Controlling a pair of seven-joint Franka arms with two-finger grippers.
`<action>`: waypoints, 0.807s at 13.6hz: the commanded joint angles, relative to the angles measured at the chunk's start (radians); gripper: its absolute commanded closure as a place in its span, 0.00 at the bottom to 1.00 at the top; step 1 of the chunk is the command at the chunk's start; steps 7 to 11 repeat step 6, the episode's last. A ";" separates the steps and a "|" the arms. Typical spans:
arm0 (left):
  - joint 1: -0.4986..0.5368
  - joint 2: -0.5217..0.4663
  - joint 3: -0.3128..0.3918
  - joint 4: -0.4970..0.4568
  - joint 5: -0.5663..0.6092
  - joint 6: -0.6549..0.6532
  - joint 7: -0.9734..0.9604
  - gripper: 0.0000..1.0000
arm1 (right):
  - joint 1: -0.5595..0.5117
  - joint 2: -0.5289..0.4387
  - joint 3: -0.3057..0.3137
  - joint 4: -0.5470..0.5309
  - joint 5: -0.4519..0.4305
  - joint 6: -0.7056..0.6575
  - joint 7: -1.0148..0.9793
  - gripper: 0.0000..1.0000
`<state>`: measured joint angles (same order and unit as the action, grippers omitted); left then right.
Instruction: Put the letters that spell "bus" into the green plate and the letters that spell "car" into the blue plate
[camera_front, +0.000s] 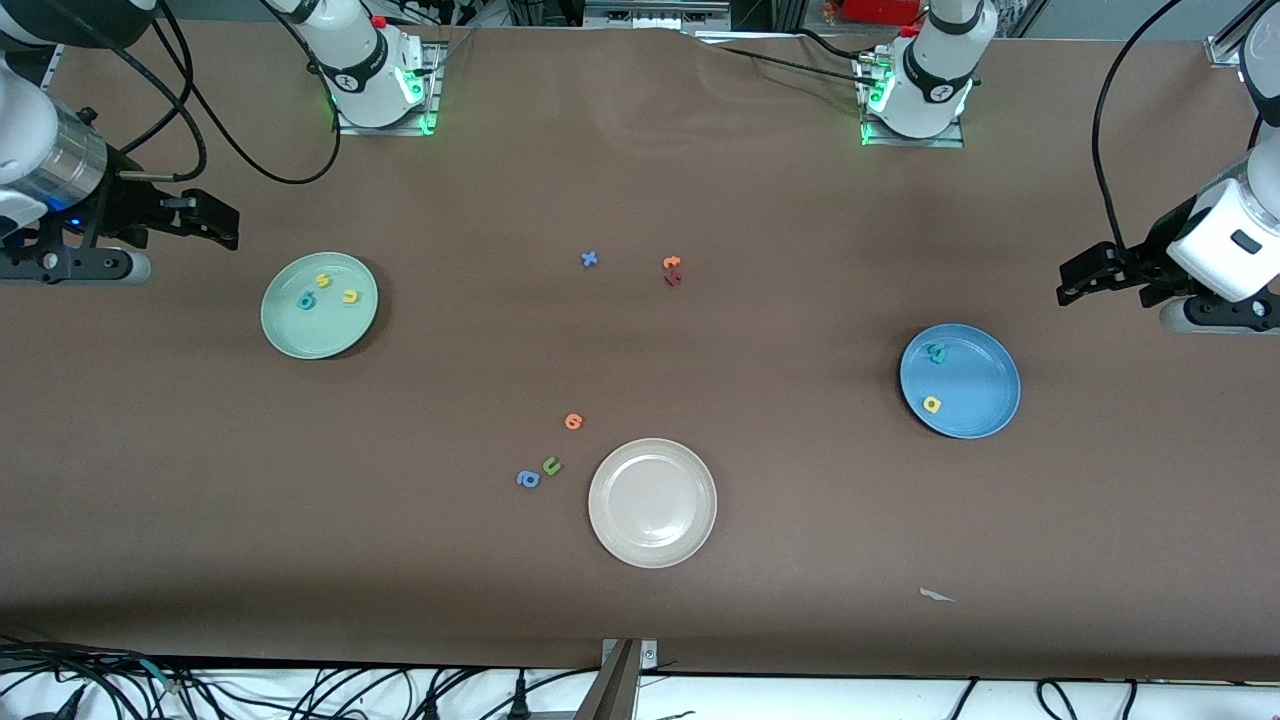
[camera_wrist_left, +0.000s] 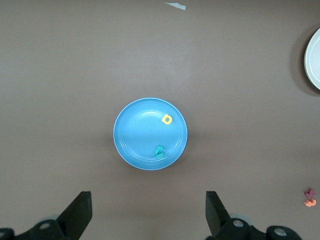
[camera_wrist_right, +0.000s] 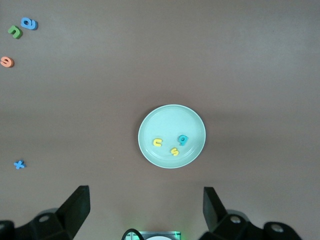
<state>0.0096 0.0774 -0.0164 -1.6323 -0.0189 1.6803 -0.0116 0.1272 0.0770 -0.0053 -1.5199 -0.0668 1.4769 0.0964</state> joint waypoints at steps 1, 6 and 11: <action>-0.003 -0.005 0.006 0.000 -0.012 -0.020 0.018 0.00 | -0.008 -0.028 -0.004 0.001 0.013 0.017 0.002 0.00; 0.001 0.005 0.007 0.006 -0.012 -0.022 0.009 0.00 | -0.008 -0.028 -0.027 0.001 0.070 0.017 0.002 0.00; 0.001 0.005 0.007 0.006 -0.012 -0.022 0.009 0.00 | -0.008 -0.028 -0.027 0.001 0.070 0.017 0.002 0.00</action>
